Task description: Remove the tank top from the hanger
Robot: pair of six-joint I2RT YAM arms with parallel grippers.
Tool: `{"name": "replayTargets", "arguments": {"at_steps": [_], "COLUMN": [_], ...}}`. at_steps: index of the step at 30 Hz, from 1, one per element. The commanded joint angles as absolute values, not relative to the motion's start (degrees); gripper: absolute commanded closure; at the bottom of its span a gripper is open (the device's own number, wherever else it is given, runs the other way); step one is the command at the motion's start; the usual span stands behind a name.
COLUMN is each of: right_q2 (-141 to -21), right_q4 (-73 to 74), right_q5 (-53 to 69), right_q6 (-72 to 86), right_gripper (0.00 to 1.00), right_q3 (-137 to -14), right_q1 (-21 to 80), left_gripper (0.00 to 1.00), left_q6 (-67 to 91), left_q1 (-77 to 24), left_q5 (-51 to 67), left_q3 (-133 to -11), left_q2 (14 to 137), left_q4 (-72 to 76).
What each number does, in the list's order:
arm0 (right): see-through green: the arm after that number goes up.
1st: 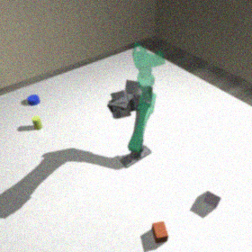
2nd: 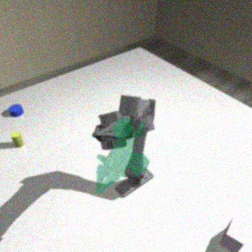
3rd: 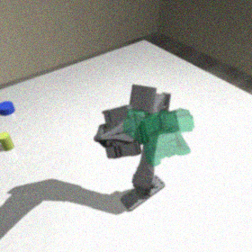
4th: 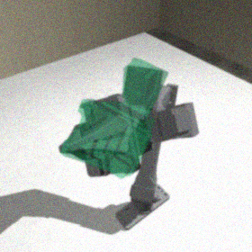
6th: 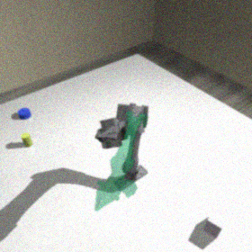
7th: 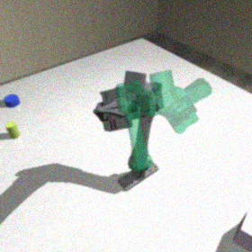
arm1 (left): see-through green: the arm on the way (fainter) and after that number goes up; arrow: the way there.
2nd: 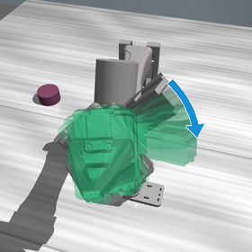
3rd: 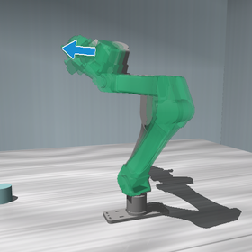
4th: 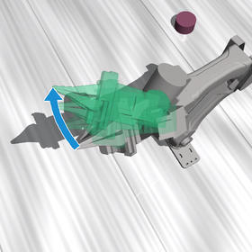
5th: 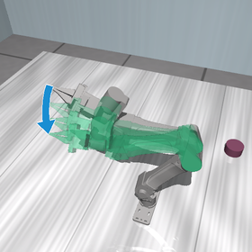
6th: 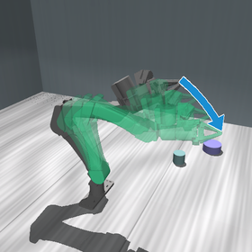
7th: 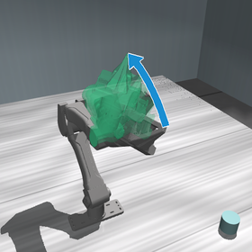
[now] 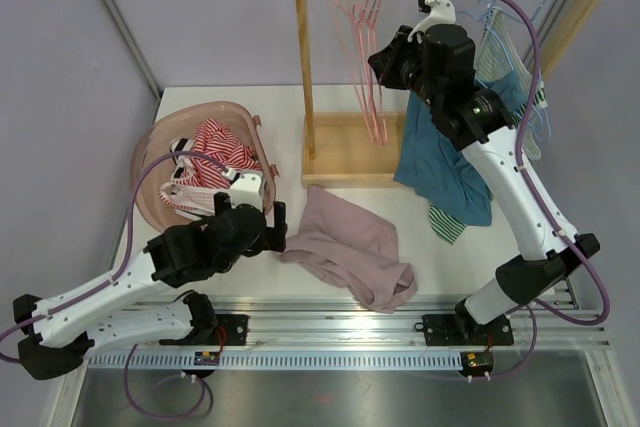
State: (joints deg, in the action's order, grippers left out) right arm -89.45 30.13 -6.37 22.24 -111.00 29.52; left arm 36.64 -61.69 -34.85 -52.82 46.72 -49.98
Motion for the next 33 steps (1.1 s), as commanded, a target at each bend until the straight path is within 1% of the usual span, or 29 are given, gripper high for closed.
{"name": "replayTargets", "arguments": {"at_steps": [1,2,5,6,8,10,11,12,15,16,17,18,21,23,24,26,27,30,33], "right_q2": [-86.84,-85.36,-81.41,-80.60,-77.63,-74.29,-73.14,-71.99,-66.55,-63.66,-62.15,-60.66,-54.51,-49.76,-47.05,-44.92,-43.35,-40.62,-37.63], "right_q4": [27.42,27.16,26.63,26.46,26.80,27.77,28.03,28.73,30.49,30.85,31.98,32.51,33.05,32.26,32.08,31.90,32.25,33.31,34.01], "right_q5": [-6.50,-7.29,-8.61,-8.79,-9.84,-10.72,-10.90,-10.99,-10.81,-10.11,-9.50,-8.88,-5.81,-1.16,3.03,7.10,10.43,15.27,16.52], "right_q6": [20.92,20.83,19.52,19.25,18.28,17.41,17.14,16.79,16.61,16.61,16.70,16.70,17.49,17.67,17.67,17.58,17.40,16.62,16.26], "right_gripper": [0.91,0.82,0.63,0.50,0.44,0.36,0.31,0.22,0.12,0.07,0.03,0.01,0.01,0.00,0.01,0.01,0.01,0.00,0.01], "right_q3": [-109.52,-108.64,-105.04,-104.25,-102.22,-100.47,-99.76,-98.45,-95.03,-93.97,-91.87,-90.71,-85.46,-81.33,-80.17,-77.80,-77.44,-76.12,-74.89], "right_q1": [29.97,29.88,29.88,29.88,29.88,29.88,29.88,29.88,29.88,29.88,29.88,29.88,29.88,29.88,29.97,29.88,29.88,29.88,29.97], "left_gripper": [0.01,0.01,0.01,0.01,0.01,0.01,0.01,0.01,0.01,0.01,0.01,0.01,0.01,0.01,0.01,0.01,0.01,0.01,0.01], "left_q6": [35.25,35.16,34.11,33.67,32.17,30.51,29.89,29.36,26.29,25.24,24.96,24.44,23.21,22.68,21.98,21.71,21.88,22.76,23.47], "left_q1": [-61.79,-62.05,-63.37,-63.89,-65.56,-67.22,-67.85,-68.90,-71.18,-71.63,-72.24,-72.42,-72.86,-72.86,-72.86,-72.86,-72.86,-72.86,-72.86], "left_q5": [-31.56,-31.12,-30.15,-29.80,-29.71,-29.62,-29.53,-29.53,-28.74,-28.65,-28.39,-28.04,-26.02,-24.53,-23.74,-22.24,-21.89,-21.80,-21.97], "left_q3": [-52.73,-52.82,-53.43,-53.61,-54.40,-55.02,-55.54,-55.72,-56.07,-56.34,-56.95,-57.21,-57.74,-57.74,-57.48,-57.39,-58.00,-59.67,-60.30], "left_q2": [48.77,50.35,52.90,54.56,56.68,60.02,60.99,63.17,66.26,68.44,69.51,70.65,75.57,79.18,80.32,84.00,85.33,91.92,96.76], "left_q4": [-43.08,-42.37,-38.51,-36.58,-34.64,-32.09,-31.30,-29.55,-26.02,-25.49,-24.88,-24.70,-22.24,-19.53,-18.21,-14.96,-14.33,-13.80,-12.05]}}
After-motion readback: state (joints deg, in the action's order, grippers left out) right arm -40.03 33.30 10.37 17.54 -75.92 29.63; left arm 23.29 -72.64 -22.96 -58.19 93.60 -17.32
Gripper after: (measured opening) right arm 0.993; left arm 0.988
